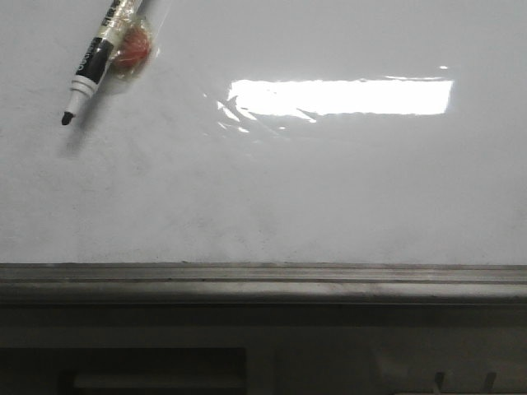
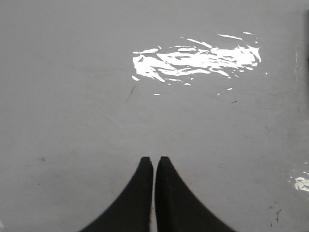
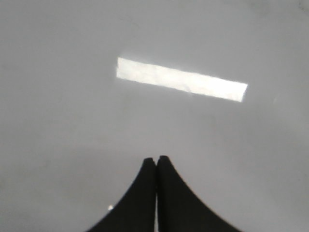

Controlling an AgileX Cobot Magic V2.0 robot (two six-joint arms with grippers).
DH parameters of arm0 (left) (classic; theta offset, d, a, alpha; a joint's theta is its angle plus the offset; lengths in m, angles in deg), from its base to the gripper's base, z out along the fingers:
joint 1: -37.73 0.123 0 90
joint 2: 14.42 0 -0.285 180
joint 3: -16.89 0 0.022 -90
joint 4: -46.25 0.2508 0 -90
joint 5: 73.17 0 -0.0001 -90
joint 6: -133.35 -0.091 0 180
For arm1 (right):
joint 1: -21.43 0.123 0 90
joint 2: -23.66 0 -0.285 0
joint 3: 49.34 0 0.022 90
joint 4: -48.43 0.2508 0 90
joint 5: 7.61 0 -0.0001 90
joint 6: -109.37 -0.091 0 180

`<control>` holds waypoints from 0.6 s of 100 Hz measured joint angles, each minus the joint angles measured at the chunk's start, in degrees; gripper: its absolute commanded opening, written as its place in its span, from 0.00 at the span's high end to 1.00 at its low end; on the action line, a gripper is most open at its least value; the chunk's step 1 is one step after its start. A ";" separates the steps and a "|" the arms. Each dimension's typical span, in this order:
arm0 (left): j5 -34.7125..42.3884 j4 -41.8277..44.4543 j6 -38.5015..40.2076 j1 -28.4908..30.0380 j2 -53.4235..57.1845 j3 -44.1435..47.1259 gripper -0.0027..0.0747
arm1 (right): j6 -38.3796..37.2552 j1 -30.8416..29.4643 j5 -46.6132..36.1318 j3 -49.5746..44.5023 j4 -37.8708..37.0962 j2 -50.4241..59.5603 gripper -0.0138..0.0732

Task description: Write number 6 on whiteboard

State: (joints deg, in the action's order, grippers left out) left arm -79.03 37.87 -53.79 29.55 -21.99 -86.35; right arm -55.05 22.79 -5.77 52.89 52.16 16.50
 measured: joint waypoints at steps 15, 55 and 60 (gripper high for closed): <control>0.63 -7.73 0.00 0.00 0.00 0.00 0.99 | 0.00 0.00 0.00 0.00 10.47 0.00 0.92; 2.62 -33.42 0.00 0.00 0.00 -0.12 0.99 | -0.10 0.00 2.40 0.11 33.44 0.00 0.90; 1.58 -33.21 0.00 0.00 0.00 -0.52 0.99 | -0.10 0.00 5.11 0.77 33.30 0.00 0.90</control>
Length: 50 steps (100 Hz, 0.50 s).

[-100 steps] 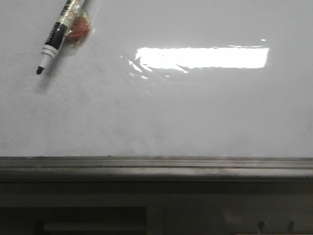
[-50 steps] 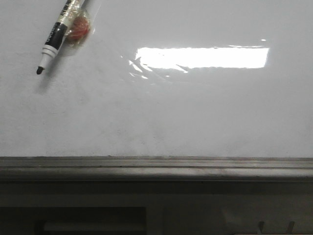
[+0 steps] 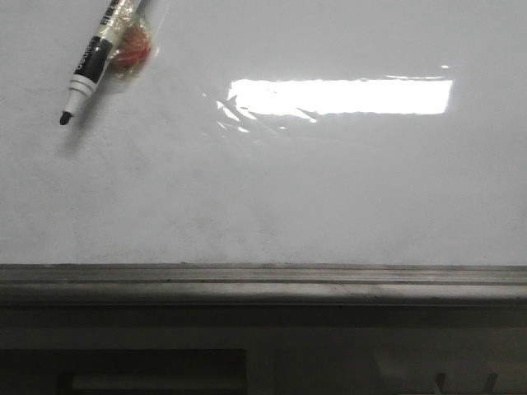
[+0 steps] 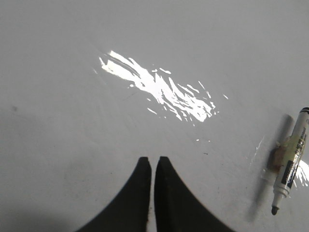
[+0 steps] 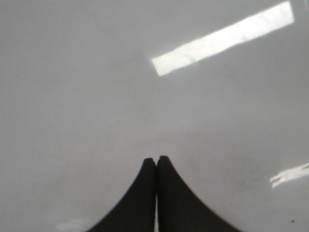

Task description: Write number 6 on whiteboard

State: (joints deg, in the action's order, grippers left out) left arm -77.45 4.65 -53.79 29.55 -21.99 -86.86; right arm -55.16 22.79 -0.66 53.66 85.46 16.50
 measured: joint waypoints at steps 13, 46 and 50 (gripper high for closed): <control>-7.47 5.16 0.00 0.00 -2.70 -4.49 0.99 | 0.00 0.00 6.78 4.85 -1.79 -5.11 0.90; -21.35 12.33 -4.10 0.00 -24.01 -22.24 0.99 | 2.90 0.00 21.17 22.00 -6.15 -29.26 0.88; -22.13 12.16 -5.21 0.00 -25.97 -23.22 0.97 | 4.18 0.00 22.23 23.39 -6.08 -31.31 0.83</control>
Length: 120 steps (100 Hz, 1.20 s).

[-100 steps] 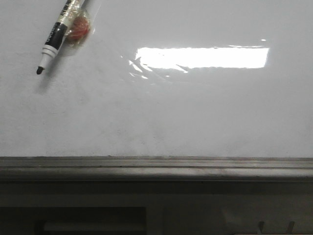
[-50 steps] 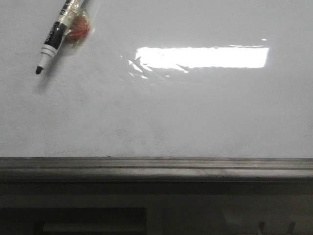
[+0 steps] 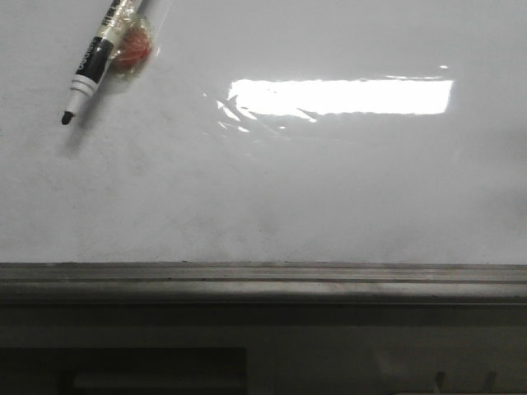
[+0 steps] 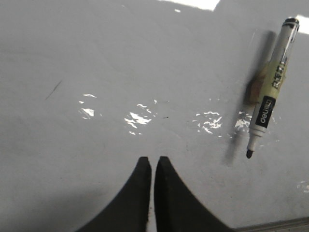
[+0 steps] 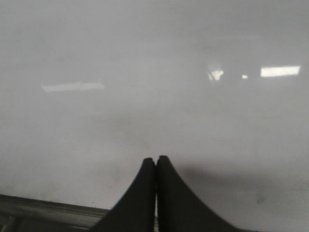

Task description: Write number 6 on whiteboard

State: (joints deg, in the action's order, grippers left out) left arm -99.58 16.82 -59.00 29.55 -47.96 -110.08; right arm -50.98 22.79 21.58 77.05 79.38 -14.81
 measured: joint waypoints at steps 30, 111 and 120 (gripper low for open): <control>-1.78 -17.80 -18.82 0.00 -9.05 -2.54 0.42 | 2.21 0.00 1.88 2.59 0.69 -4.17 0.28; 1.97 -49.84 -56.32 -11.23 -33.31 -12.26 0.41 | 2.21 0.00 1.88 2.59 2.01 -4.26 0.31; 3.59 -49.84 -57.17 -12.45 -34.88 -12.88 0.41 | 2.21 0.00 1.88 2.59 2.01 -4.26 0.31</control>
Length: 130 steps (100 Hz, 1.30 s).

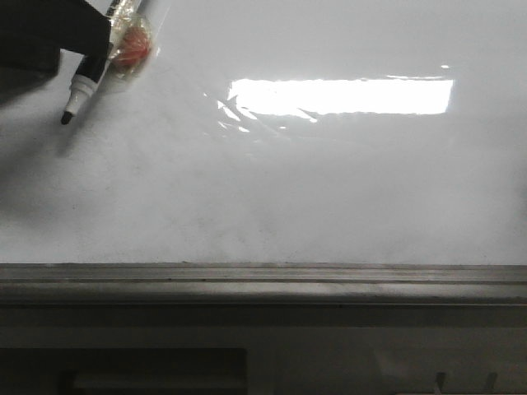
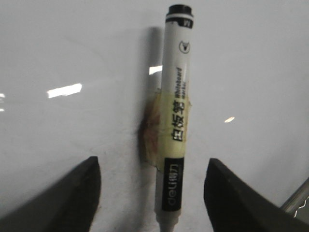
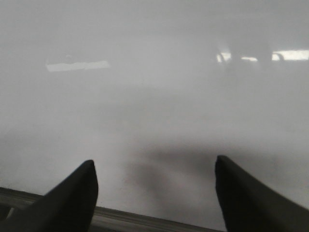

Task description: Write number 6 on whiteboard

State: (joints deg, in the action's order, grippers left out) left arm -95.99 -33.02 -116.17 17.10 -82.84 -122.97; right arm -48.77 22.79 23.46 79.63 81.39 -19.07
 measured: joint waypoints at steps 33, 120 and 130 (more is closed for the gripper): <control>-0.47 -0.42 -1.68 -1.32 -3.16 -0.99 0.79 | 0.00 0.00 0.00 0.00 0.25 0.00 0.31; -8.02 27.15 3.35 -14.37 4.35 -0.80 0.99 | 26.52 11.54 20.03 18.59 25.56 -22.74 0.31; -6.98 29.59 5.04 -17.39 4.35 -0.80 0.99 | 26.84 15.17 20.45 22.41 25.92 -26.85 0.31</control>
State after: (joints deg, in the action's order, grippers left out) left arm -102.97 -3.43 -111.13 -0.29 -78.50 -123.76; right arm -21.92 37.95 43.91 102.04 107.31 -45.92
